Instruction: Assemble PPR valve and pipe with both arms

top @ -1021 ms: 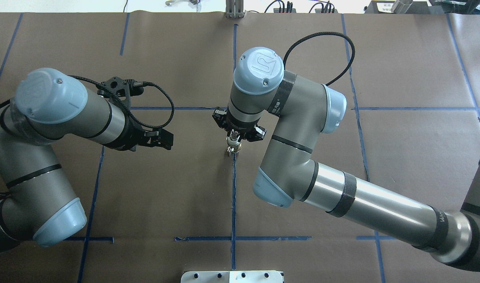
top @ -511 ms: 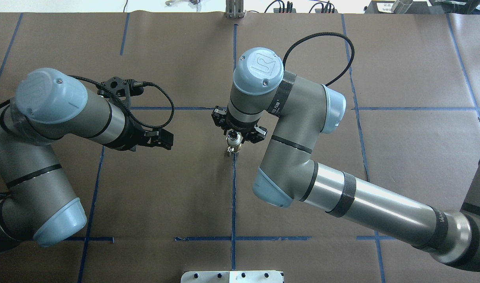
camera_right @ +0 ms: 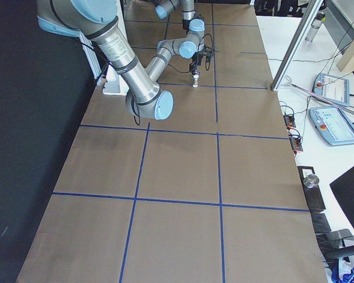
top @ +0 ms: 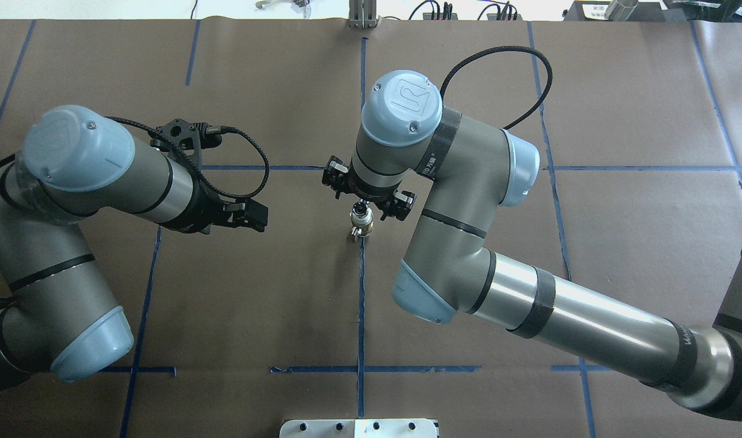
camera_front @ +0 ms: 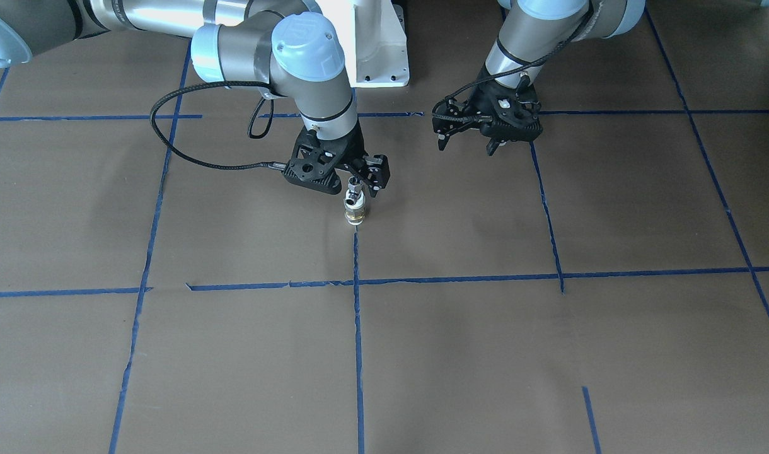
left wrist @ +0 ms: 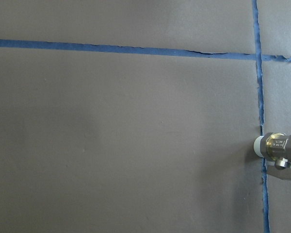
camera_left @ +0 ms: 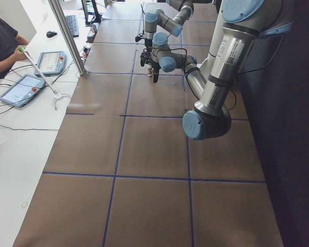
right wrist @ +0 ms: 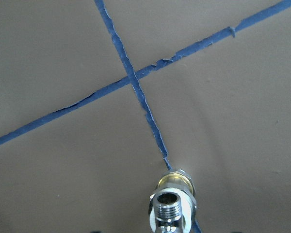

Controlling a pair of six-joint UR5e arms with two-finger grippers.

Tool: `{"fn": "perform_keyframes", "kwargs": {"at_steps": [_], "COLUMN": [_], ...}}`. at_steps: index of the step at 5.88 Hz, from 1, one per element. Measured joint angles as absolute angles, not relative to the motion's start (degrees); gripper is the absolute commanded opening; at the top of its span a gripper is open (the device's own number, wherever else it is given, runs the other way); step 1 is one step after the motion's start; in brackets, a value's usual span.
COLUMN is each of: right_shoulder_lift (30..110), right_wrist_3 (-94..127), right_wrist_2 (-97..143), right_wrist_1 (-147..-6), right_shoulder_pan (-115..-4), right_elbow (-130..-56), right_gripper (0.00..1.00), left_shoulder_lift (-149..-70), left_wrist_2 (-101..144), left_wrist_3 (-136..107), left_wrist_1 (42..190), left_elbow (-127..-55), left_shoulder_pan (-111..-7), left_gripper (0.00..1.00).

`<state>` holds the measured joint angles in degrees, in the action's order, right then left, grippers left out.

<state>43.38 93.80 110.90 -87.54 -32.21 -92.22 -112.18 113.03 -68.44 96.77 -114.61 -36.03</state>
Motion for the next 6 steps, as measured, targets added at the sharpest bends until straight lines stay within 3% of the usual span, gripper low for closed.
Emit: {"fn": "perform_keyframes", "kwargs": {"at_steps": [3,4,6], "right_shoulder_lift": [60.9,68.5,81.0], "right_wrist_3": [92.8,89.7,72.8], "right_wrist_2": [110.9,111.6,115.6], "right_wrist_1": [-87.4,-87.2,-87.1], "right_shoulder_pan": [-35.9,-38.1,-46.7], "right_elbow": [-114.2,-118.8,-121.3], "right_gripper": [1.00,1.00,1.00], "left_shoulder_lift": [-109.5,-106.4,-99.8], "left_wrist_2": [113.3,114.2,118.9], "left_wrist_3": [-67.7,-67.3,-59.4], "left_wrist_1": [96.8,96.8,96.5], "left_elbow": [-116.8,-119.1,-122.0], "left_shoulder_pan": [-37.7,-38.9,-44.1], "left_gripper": [0.99,1.00,1.00]}}
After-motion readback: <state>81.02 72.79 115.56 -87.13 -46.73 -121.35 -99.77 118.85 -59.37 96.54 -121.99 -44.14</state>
